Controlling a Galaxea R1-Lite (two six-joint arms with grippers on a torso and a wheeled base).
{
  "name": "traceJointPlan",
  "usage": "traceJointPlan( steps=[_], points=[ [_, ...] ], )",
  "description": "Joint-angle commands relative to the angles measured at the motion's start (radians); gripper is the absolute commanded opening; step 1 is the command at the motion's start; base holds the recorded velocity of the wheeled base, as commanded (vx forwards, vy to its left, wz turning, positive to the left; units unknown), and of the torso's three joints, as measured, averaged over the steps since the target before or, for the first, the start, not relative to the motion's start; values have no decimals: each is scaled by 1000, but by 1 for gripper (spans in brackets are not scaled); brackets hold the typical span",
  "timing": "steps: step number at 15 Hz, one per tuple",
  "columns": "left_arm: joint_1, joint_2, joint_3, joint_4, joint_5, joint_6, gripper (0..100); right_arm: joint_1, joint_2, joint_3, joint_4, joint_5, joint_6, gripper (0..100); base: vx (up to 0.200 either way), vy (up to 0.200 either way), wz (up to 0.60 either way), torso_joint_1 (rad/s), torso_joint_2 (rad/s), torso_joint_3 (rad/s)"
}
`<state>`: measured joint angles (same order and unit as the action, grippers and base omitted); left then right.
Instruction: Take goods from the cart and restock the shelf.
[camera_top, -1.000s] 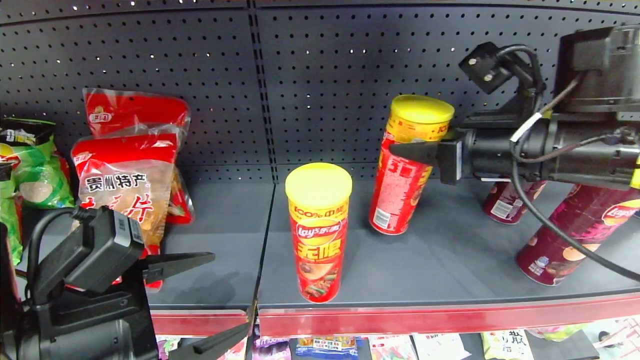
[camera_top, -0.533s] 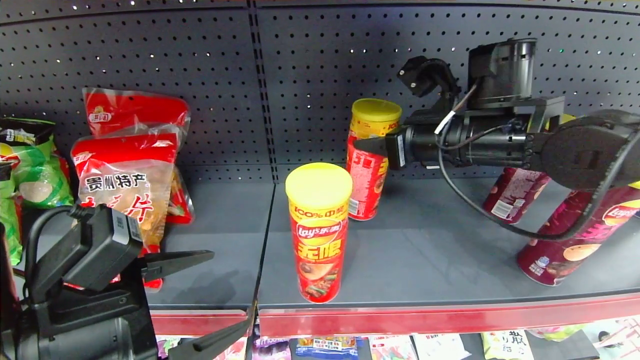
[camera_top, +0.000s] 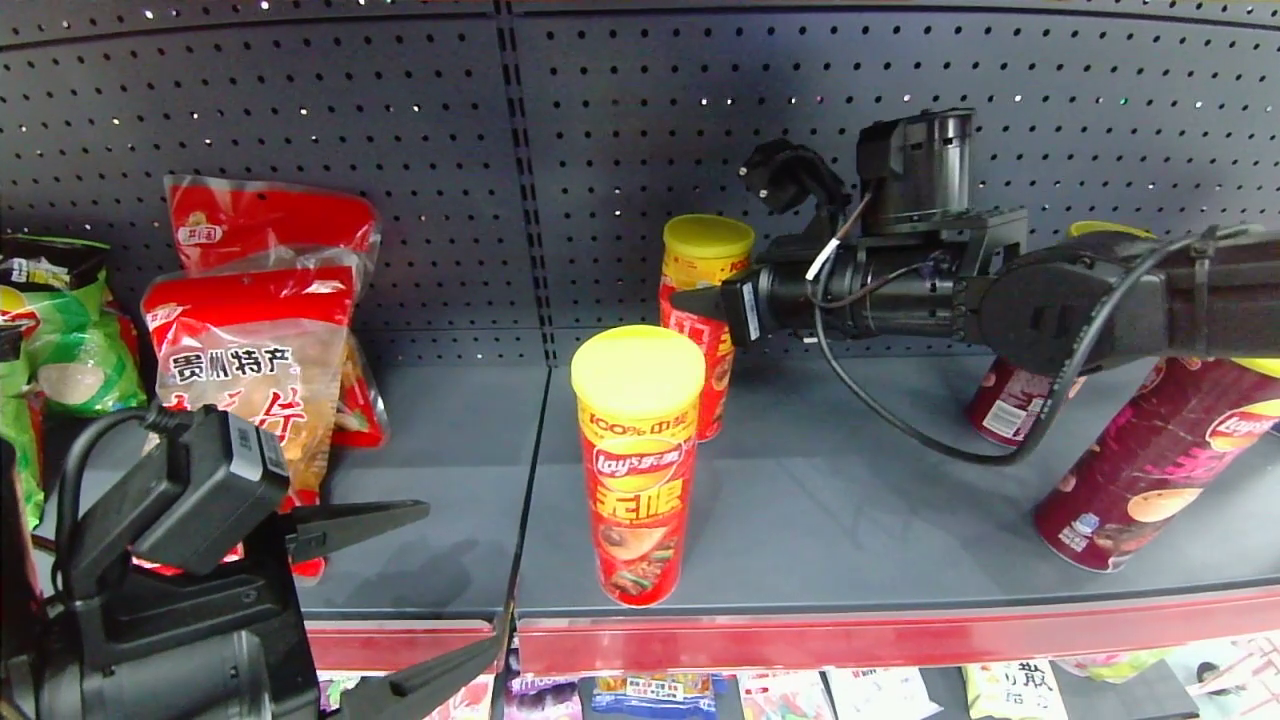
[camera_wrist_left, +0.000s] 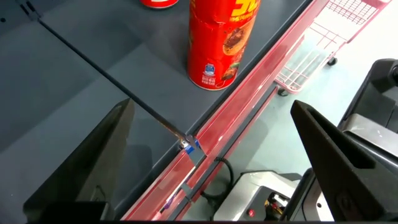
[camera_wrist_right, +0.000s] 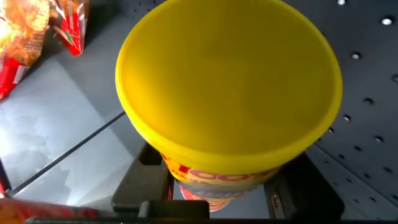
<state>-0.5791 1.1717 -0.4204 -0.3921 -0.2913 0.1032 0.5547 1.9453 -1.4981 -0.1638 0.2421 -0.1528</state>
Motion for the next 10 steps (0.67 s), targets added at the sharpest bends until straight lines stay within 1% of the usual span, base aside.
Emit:
traceJointPlan(
  steps=[1, 6, 7, 10],
  points=[
    [-1, 3, -1, -1, 0, 0, 100, 13, 15, -11, 0, -1, -1, 0, 0, 0, 0, 0, 0, 0],
    [-1, 5, -1, -1, 0, 0, 100, 24, 20, -10, 0, -1, -1, 0, 0, 0, 0, 0, 0, 0],
    [-1, 3, 0, -1, 0, 0, 100, 25, 18, 2, 0, -3, -5, 100, 0, 0, 0, 0, 0, 0],
    [-1, 5, -1, -1, 0, 0, 100, 30, 3, 10, 0, -9, -4, 100, 0, 0, 0, 0, 0, 0]
  ],
)
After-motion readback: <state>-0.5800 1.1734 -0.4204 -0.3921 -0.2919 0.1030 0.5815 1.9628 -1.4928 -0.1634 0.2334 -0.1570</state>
